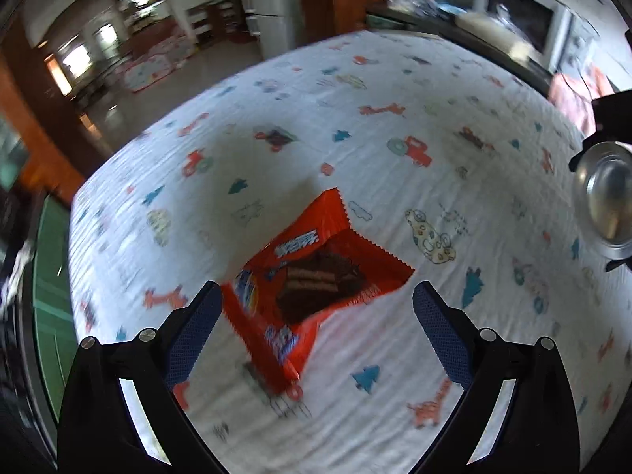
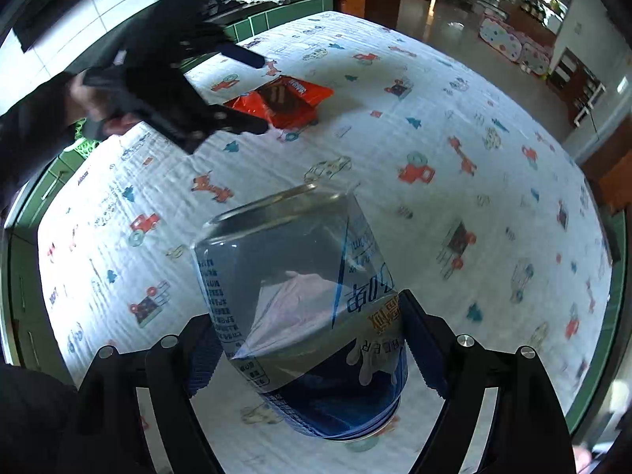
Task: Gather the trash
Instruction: 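Grasp the blue-and-white can with the right tool while the left tool grasps the red wrapper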
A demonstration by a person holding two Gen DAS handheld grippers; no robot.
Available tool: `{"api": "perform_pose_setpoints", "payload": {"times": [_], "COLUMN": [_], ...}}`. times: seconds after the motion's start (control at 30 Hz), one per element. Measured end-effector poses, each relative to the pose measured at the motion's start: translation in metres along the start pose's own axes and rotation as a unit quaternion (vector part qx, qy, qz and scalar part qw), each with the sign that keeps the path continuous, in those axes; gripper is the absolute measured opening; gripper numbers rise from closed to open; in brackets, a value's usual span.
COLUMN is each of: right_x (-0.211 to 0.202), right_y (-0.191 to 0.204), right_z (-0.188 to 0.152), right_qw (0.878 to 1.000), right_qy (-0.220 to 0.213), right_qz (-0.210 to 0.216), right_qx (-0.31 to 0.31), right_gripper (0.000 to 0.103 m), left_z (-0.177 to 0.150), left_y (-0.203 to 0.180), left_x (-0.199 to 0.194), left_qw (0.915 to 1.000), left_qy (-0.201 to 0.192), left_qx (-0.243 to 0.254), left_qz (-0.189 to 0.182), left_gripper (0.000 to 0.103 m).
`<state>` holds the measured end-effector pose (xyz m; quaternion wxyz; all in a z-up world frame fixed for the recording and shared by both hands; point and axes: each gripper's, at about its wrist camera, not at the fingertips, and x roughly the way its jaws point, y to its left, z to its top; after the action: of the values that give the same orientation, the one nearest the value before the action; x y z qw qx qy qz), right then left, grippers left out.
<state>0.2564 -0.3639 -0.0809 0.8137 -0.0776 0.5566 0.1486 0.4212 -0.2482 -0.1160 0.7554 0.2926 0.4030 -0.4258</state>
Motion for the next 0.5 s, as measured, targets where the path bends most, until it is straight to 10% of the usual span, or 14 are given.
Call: {"api": "perform_pose_setpoints", "payload": {"times": [0.23,0.5], "right_x": [0.003,0.003], "right_y": [0.006,0.015], "right_z": [-0.009,-0.005], "right_qw": [1.0,0.999], "right_qy": [0.004,-0.005], "right_qz": [-0.002,-0.005], "right_qx": [0.029,0.047], "right_gripper": [0.078,0.077], "left_z": [0.004,-0.007], "left_y": [0.005,0.016], "left_x": [0.022,0.013], "left_qw": [0.9988,0.9992], "left_qy": [0.014,-0.016], "left_qx": [0.04,-0.019], "left_qz": [-0.025,-0.031], "left_gripper": [0.094,0.055]}}
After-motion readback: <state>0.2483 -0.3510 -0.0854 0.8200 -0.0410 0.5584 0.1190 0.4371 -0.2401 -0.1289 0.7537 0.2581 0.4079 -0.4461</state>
